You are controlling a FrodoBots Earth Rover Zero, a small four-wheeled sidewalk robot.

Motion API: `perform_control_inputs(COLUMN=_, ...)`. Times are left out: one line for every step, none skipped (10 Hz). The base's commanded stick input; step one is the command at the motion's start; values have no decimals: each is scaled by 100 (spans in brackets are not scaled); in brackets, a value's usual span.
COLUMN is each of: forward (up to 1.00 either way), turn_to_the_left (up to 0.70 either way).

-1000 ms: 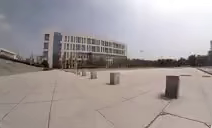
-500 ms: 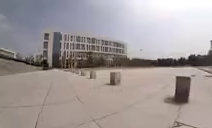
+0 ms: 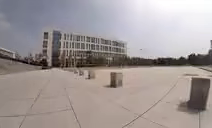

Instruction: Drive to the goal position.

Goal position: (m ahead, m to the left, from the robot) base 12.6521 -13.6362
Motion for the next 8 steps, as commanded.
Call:
perform_control_inputs(forward=70, turn_to_the_left=-35)
perform_control_inputs(forward=70, turn_to_the_left=-35)
perform_control_inputs(forward=70, turn_to_the_left=-35)
perform_control_inputs(forward=70, turn_to_the_left=-35)
perform_control_inputs(forward=70, turn_to_the_left=-35)
perform_control_inputs(forward=70, turn_to_the_left=-35)
perform_control_inputs(forward=70, turn_to_the_left=-35)
perform_control_inputs(forward=70, turn_to_the_left=-19)
